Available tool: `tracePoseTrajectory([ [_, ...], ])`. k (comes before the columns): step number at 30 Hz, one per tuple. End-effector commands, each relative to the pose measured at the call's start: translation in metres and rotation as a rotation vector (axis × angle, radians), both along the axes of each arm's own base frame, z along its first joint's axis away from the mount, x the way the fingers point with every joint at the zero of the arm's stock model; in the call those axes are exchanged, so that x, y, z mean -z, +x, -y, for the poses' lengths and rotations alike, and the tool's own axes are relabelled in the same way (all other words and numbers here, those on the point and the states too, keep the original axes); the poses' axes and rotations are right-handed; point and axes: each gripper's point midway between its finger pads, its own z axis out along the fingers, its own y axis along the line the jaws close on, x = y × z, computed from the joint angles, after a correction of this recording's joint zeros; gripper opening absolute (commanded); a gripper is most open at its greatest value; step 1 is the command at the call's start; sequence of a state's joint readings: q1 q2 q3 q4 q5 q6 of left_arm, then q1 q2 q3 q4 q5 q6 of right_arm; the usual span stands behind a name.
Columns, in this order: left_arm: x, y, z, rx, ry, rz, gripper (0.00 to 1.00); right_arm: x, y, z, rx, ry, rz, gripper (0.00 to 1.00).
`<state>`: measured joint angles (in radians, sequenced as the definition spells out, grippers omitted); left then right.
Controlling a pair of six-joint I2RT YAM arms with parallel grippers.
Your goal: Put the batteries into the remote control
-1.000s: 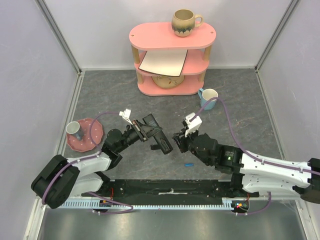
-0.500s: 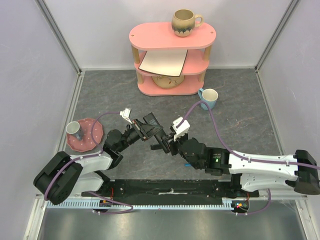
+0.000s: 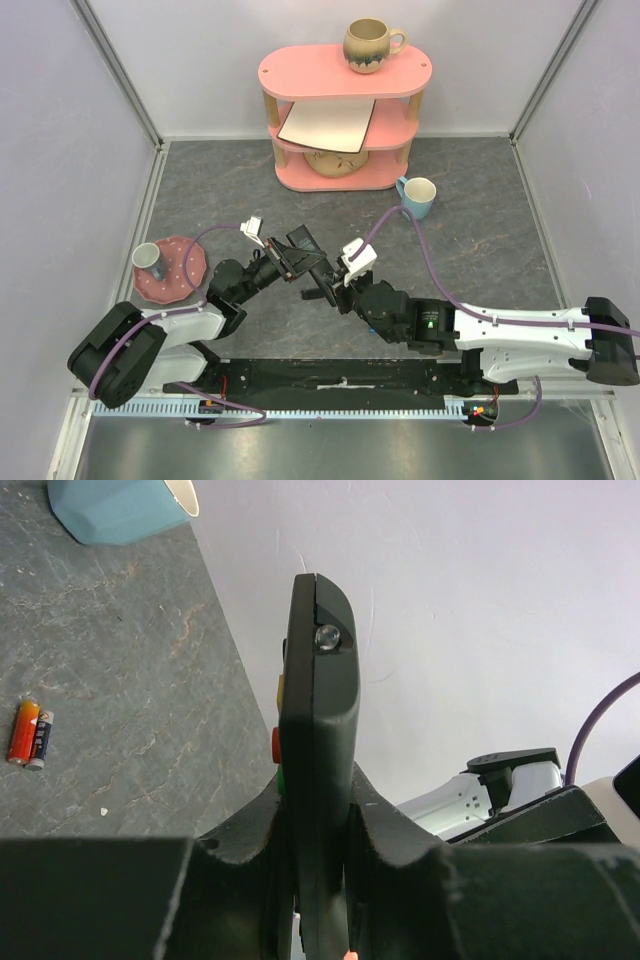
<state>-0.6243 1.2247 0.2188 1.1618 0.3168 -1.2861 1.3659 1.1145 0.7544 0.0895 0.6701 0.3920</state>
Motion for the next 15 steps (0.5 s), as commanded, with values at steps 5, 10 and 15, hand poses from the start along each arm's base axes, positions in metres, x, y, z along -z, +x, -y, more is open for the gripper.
tracePoseTrajectory([
  [5, -0.034, 0.0, -0.001, -0.006, -0.081, 0.069, 0.02, -0.009, -0.002, 0.001, 0.029, 0.032, 0.001, 0.0],
  [10, -0.037, 0.0, -0.002, -0.009, -0.084, 0.08, 0.02, -0.002, -0.004, 0.005, 0.036, 0.017, -0.009, 0.0],
  [15, -0.039, 0.0, -0.002, -0.011, -0.087, 0.09, 0.02, 0.004, -0.009, 0.001, 0.012, -0.012, -0.023, 0.0],
])
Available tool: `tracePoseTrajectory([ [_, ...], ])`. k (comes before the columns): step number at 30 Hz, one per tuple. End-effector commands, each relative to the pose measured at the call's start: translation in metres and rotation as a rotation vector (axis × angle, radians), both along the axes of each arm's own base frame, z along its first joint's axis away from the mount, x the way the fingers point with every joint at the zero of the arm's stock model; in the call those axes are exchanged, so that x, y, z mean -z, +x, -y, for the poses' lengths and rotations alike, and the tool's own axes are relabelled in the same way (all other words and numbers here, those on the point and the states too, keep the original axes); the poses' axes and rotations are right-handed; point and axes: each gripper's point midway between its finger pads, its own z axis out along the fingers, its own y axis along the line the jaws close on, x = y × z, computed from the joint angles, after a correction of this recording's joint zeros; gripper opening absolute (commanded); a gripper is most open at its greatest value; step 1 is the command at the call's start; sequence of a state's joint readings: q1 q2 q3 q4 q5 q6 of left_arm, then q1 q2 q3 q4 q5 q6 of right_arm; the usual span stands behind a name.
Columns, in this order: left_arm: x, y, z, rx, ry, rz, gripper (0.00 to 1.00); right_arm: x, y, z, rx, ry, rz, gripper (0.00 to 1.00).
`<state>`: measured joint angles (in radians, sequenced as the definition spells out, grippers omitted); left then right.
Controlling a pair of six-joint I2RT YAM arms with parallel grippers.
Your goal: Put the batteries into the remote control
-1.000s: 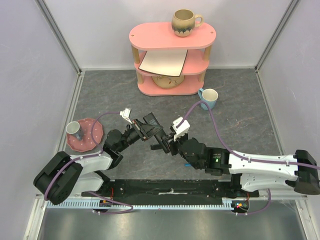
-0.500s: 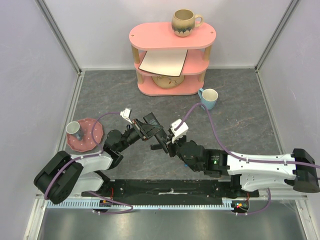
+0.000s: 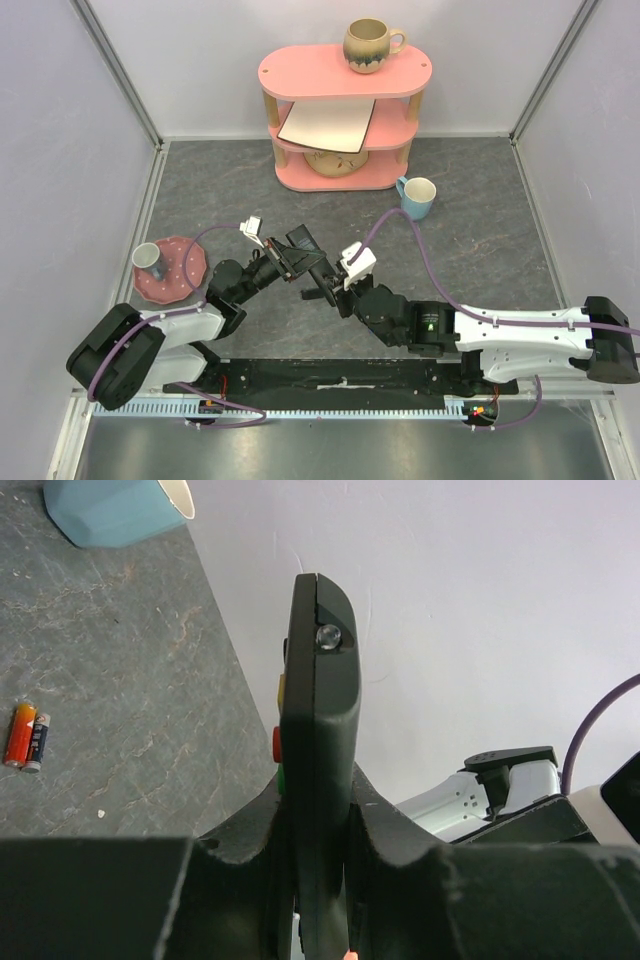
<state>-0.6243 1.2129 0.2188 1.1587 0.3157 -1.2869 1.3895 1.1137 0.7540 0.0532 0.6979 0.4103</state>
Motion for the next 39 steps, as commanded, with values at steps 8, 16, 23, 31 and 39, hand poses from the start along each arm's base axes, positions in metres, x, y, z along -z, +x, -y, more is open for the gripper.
tracePoseTrajectory([
  [8, -0.041, 0.001, -0.003, -0.022, -0.082, 0.105, 0.02, 0.018, -0.012, -0.006, -0.017, -0.062, -0.066, 0.0],
  [16, -0.047, 0.002, -0.002, -0.023, -0.08, 0.133, 0.02, 0.031, -0.015, -0.01, -0.006, -0.095, -0.123, 0.0],
  [23, -0.047, -0.001, -0.005, -0.028, -0.08, 0.141, 0.02, 0.035, -0.013, -0.008, 0.03, -0.107, -0.142, 0.0],
  [31, -0.039, -0.004, -0.009, -0.038, -0.074, 0.137, 0.02, 0.017, -0.004, -0.003, 0.096, -0.071, -0.111, 0.11],
  [39, -0.034, -0.005, -0.009, -0.034, -0.067, 0.131, 0.02, 0.001, 0.003, -0.008, 0.126, -0.061, -0.084, 0.17],
])
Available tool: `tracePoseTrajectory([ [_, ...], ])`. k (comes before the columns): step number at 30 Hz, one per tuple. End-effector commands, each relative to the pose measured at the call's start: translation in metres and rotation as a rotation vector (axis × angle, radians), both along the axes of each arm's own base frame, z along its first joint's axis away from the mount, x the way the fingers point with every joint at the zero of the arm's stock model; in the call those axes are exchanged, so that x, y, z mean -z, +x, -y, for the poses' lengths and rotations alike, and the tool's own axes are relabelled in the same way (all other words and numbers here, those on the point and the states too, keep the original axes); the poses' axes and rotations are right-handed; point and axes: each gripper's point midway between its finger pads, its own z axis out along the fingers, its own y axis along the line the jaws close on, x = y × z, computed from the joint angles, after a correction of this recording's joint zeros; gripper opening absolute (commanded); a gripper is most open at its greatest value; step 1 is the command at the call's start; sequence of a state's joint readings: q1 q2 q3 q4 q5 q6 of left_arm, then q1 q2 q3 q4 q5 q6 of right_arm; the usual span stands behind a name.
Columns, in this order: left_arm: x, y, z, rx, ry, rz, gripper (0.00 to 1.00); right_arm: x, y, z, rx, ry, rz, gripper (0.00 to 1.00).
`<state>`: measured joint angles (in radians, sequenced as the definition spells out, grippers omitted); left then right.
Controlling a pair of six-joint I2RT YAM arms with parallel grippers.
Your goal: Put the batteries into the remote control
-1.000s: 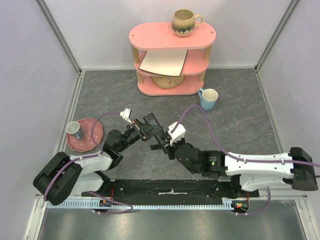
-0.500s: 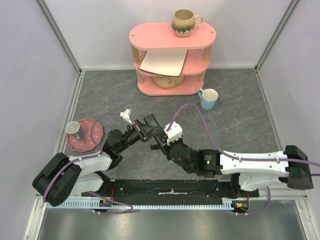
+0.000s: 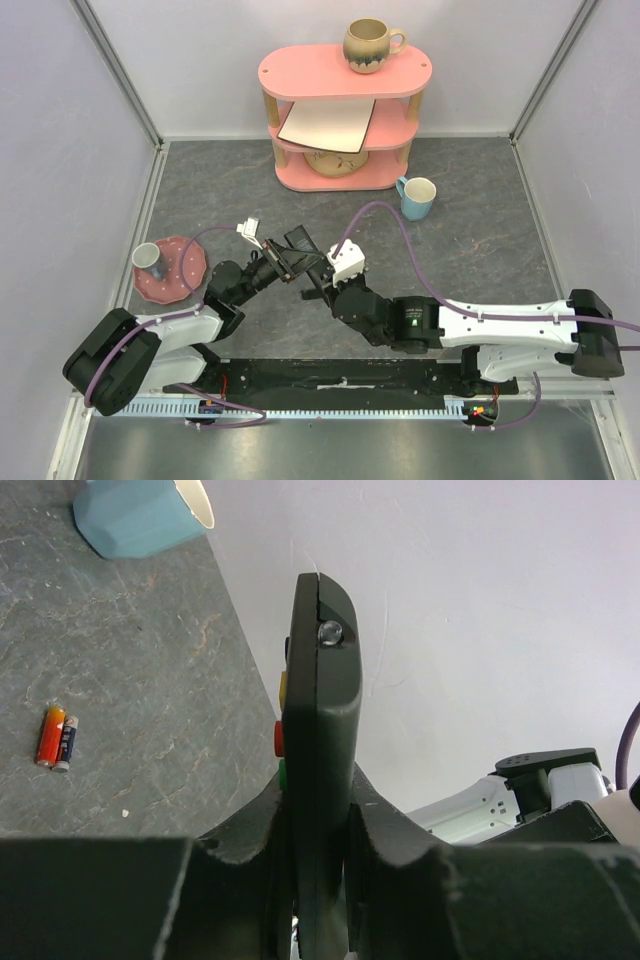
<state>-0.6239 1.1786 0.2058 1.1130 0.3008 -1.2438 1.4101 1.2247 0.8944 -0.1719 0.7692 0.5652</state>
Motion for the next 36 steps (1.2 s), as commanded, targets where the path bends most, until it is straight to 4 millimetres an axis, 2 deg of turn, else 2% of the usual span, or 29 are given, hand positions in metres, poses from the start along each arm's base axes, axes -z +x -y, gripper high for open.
tracePoseTrajectory([
  [1, -0.041, -0.005, -0.005, -0.009, -0.104, 0.121, 0.02, -0.012, 0.004, -0.004, 0.036, 0.012, 0.011, 0.18],
  [10, -0.041, -0.006, -0.004, -0.004, -0.104, 0.125, 0.02, -0.005, -0.001, -0.015, -0.009, -0.009, -0.013, 0.24],
  [19, -0.04, -0.008, -0.005, 0.001, -0.103, 0.128, 0.02, -0.01, 0.003, -0.01, 0.024, -0.018, 0.0, 0.33],
  [24, -0.038, -0.008, -0.006, -0.002, -0.097, 0.124, 0.02, -0.024, 0.006, -0.008, 0.041, 0.003, 0.016, 0.4],
  [31, -0.032, -0.008, -0.004, 0.003, -0.078, 0.12, 0.02, -0.047, 0.011, -0.008, 0.067, 0.024, 0.052, 0.56],
  [36, -0.025, -0.008, -0.004, 0.003, -0.066, 0.107, 0.02, -0.071, 0.018, -0.012, 0.086, 0.036, 0.092, 0.65],
])
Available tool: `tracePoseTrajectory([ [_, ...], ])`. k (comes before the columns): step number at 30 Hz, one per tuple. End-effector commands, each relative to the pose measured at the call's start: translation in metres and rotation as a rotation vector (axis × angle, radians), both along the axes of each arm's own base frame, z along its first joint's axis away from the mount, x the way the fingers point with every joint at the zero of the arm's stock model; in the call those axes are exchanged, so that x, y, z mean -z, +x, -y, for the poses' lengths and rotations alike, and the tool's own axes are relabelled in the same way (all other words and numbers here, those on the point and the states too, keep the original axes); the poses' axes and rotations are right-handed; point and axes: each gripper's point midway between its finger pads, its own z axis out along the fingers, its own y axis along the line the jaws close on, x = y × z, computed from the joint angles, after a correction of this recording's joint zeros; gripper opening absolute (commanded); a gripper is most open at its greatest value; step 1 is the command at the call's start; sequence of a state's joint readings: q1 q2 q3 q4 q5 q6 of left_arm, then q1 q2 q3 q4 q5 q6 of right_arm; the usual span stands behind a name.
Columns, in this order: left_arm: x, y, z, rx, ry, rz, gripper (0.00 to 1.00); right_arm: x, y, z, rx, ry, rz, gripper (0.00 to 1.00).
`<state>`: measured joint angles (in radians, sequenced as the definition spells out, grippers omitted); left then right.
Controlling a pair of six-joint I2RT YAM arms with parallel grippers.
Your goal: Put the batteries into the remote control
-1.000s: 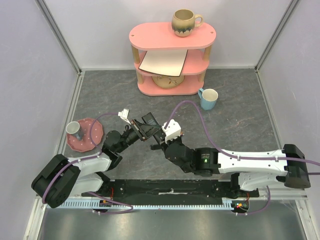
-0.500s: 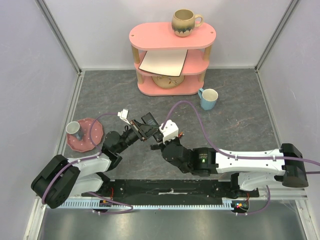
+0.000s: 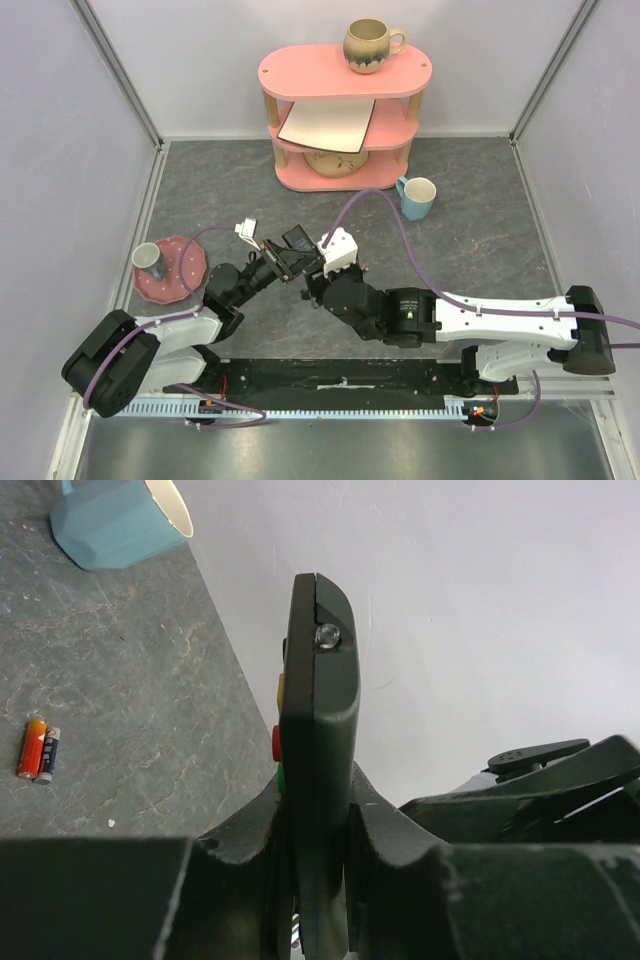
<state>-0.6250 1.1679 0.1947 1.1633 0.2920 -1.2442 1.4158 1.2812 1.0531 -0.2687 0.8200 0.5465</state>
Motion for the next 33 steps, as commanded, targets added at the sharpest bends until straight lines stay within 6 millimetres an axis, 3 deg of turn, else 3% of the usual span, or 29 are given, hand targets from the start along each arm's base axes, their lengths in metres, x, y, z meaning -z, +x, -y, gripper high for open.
tracePoseTrajectory([
  [1, -0.015, -0.006, -0.001, 0.01, -0.036, 0.069, 0.02, -0.04, 0.012, -0.003, 0.053, 0.051, 0.065, 0.67],
  [4, -0.017, -0.006, -0.001, 0.011, -0.037, 0.074, 0.02, -0.056, 0.012, 0.004, 0.068, 0.096, 0.071, 0.68],
  [6, -0.017, -0.006, -0.002, 0.006, -0.038, 0.076, 0.02, -0.059, 0.014, 0.019, 0.088, 0.135, 0.058, 0.7],
  [7, -0.018, -0.006, -0.002, 0.004, -0.037, 0.079, 0.02, -0.057, 0.02, 0.024, 0.098, 0.197, 0.008, 0.71],
  [8, -0.021, -0.007, -0.002, 0.007, -0.04, 0.087, 0.02, -0.042, 0.022, 0.031, 0.098, 0.205, -0.031, 0.72],
  [9, -0.021, -0.006, -0.002, 0.006, -0.038, 0.09, 0.02, -0.046, 0.024, 0.04, 0.095, 0.267, -0.06, 0.72],
  [10, -0.022, -0.007, -0.001, 0.012, -0.033, 0.098, 0.02, -0.041, 0.039, 0.049, 0.13, 0.329, -0.11, 0.74],
  [11, -0.023, -0.007, 0.0, 0.017, -0.033, 0.103, 0.02, -0.025, 0.033, 0.044, 0.056, 0.341, -0.184, 0.75],
  [13, -0.027, -0.008, 0.002, 0.032, -0.038, 0.116, 0.02, -0.027, 0.04, 0.049, 0.039, 0.432, -0.218, 0.8],
  [14, -0.026, -0.007, 0.004, 0.036, -0.038, 0.112, 0.02, -0.019, 0.033, 0.046, -0.005, 0.457, -0.269, 0.82],
  [16, -0.029, -0.007, 0.005, 0.044, -0.048, 0.114, 0.02, -0.011, 0.037, 0.048, -0.011, 0.496, -0.302, 0.87],
  [17, -0.025, -0.005, 0.006, 0.044, -0.043, 0.104, 0.02, -0.013, 0.03, 0.043, -0.058, 0.538, -0.345, 0.88],
  [18, -0.026, -0.005, 0.006, 0.044, -0.045, 0.106, 0.02, -0.018, 0.034, 0.043, -0.067, 0.588, -0.339, 0.91],
  [19, -0.025, -0.004, 0.007, 0.043, -0.043, 0.102, 0.02, -0.01, 0.031, 0.042, -0.079, 0.603, -0.369, 0.92],
  [20, -0.023, -0.003, 0.007, 0.042, -0.04, 0.094, 0.02, -0.016, 0.028, 0.038, -0.117, 0.654, -0.386, 0.93],
  [21, -0.024, -0.002, 0.008, 0.041, -0.043, 0.095, 0.02, -0.011, 0.03, 0.04, -0.116, 0.664, -0.403, 0.95],
  [33, -0.03, 0.006, 0.015, 0.047, -0.049, 0.107, 0.02, 0.018, 0.011, 0.017, -0.252, 0.698, -0.555, 0.96],
])
